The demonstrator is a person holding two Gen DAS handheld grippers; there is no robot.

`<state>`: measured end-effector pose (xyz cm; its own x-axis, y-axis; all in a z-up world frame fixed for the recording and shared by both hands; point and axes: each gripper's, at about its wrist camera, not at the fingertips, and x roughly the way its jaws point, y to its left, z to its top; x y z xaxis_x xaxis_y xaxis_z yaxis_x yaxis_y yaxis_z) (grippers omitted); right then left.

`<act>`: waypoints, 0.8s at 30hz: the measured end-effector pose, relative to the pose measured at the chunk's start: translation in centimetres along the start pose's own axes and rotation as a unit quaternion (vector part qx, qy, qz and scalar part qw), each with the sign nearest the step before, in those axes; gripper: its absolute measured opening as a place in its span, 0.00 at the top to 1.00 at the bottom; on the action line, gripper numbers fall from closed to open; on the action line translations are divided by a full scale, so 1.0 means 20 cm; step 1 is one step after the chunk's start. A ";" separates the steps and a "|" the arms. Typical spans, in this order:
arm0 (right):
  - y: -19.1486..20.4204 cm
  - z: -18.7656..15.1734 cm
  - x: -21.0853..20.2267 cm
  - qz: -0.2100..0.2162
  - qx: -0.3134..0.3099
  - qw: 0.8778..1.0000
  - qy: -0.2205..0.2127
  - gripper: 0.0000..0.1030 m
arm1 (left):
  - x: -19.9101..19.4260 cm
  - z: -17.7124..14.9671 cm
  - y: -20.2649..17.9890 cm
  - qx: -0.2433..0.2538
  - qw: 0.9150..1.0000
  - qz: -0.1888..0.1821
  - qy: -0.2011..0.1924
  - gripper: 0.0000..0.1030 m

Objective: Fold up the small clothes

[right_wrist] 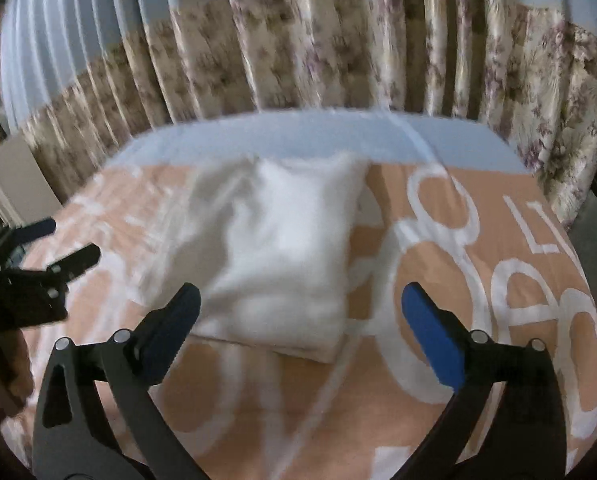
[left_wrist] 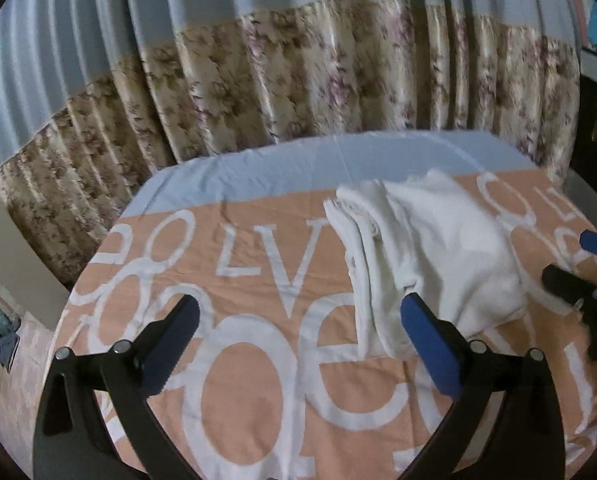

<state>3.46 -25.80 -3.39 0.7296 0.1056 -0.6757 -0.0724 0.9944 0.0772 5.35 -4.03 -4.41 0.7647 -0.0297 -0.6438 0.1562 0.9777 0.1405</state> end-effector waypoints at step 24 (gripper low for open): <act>0.21 -0.03 -0.44 -0.141 0.026 0.989 -0.027 0.03 | -0.55 -0.01 0.10 -0.060 0.995 -0.066 -0.041 0.02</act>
<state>-3.70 -22.58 2.35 0.7509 -0.1784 -0.6359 0.1731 0.9823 -0.0712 -2.83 -1.65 2.89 0.7915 -0.1717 -0.5866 0.1869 0.9818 -0.0352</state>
